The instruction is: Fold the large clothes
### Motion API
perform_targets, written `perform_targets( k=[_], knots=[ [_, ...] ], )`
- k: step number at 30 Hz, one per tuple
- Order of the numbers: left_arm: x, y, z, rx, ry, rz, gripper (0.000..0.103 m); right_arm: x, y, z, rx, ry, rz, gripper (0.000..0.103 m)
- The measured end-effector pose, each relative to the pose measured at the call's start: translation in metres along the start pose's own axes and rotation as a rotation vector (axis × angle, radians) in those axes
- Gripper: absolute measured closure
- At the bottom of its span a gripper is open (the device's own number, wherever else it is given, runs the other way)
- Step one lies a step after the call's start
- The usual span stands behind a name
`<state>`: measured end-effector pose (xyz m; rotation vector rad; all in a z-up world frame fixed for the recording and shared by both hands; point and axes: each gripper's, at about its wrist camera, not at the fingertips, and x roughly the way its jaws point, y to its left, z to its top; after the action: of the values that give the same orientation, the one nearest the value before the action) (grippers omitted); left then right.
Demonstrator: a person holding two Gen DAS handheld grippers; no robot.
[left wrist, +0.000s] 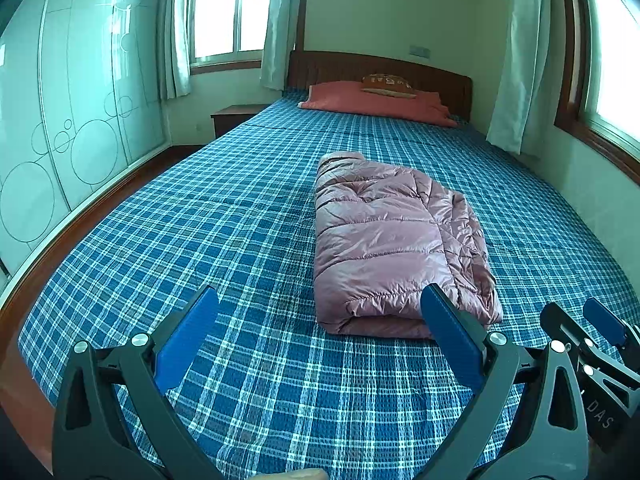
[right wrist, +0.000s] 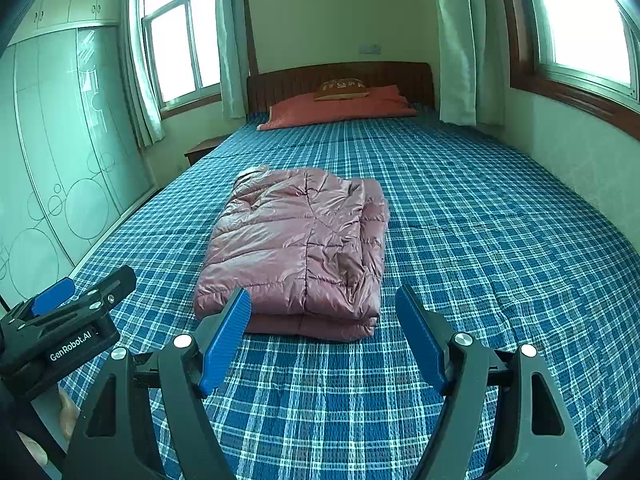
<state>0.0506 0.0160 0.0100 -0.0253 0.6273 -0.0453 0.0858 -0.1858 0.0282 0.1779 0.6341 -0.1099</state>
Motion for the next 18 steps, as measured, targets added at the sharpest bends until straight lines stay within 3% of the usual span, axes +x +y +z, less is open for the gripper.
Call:
perform_targets(
  k=[8,14,18],
  knots=[
    [0.013,0.002,-0.001,-0.020,0.021,0.050,0.002,0.012,-0.001,-0.004,0.000,0.022,-0.007,0.029],
    [0.032,0.004,0.001,-0.009,0.022,0.038,0.002,0.025,-0.006,-0.006,0.009,0.039,-0.010,0.029],
    [0.057,0.012,-0.002,0.002,0.076,0.030,0.002,0.041,-0.021,-0.008,0.020,0.058,-0.030,0.029]
  ],
)
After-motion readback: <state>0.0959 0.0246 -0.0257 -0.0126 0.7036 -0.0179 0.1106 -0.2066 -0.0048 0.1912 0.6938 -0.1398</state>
